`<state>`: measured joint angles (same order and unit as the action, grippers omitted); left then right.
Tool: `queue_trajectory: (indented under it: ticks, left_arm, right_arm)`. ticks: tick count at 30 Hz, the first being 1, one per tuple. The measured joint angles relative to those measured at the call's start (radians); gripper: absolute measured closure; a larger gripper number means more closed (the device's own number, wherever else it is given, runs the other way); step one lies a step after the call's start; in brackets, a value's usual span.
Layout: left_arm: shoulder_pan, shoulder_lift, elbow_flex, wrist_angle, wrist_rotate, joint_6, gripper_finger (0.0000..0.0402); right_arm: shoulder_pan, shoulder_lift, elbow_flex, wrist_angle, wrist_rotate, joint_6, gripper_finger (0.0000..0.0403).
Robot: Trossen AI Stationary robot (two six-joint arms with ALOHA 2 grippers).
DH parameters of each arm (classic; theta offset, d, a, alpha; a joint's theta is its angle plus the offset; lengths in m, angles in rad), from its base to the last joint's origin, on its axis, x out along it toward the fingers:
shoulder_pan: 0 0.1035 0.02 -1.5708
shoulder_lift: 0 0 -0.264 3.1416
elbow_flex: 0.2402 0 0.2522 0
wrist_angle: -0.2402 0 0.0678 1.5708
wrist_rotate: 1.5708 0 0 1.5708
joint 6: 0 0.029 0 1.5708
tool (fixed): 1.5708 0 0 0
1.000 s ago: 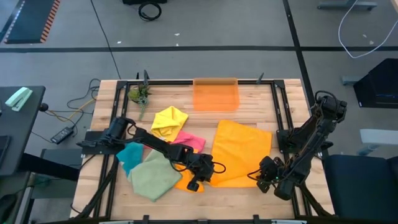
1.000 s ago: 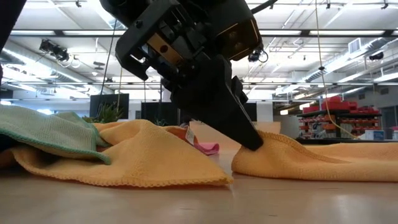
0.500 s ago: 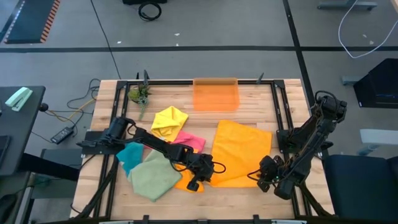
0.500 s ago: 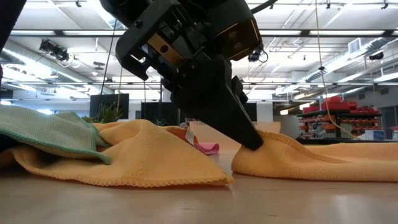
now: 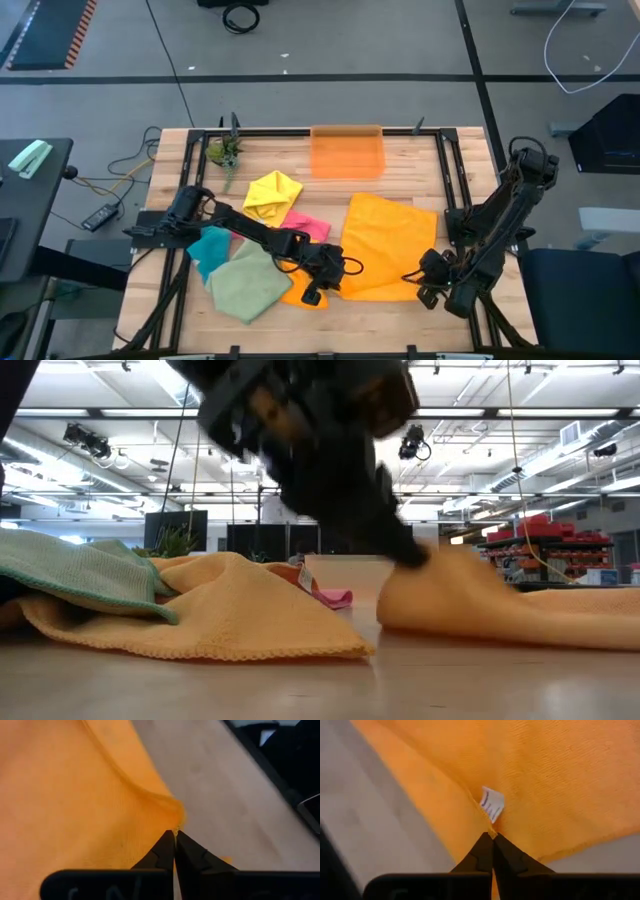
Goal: Fold microfiber towels
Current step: Fold the left orange microfiber cloth
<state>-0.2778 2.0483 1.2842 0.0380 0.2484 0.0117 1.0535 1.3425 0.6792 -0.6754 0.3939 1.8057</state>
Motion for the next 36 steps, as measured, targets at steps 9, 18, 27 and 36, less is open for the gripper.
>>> queue_trajectory:
  ticks: [9, 18, 27, 36]
  left_arm:
    - [-0.016, -0.173, 0.001, -0.083, 0.026, -0.034, 0.0389]
    - [-0.070, -0.244, 0.001, -0.067, 0.027, -0.052, 0.0385]
    - [0.022, -0.191, 0.002, -0.010, -0.272, 0.058, 0.0391]
    - [0.193, -0.051, 0.000, 0.081, -0.285, 0.054, 0.0395]
  right_arm:
    - [0.106, -0.007, 0.122, 0.192, 0.044, -0.177, 0.0396]
    - [0.163, 0.106, 0.334, 0.177, 0.152, -0.388, 0.0397]
    - [0.135, 0.110, 0.300, -0.333, 0.220, 0.000, 0.0397]
    - [0.071, 0.111, 0.061, -0.331, 0.073, 0.253, 0.0398]
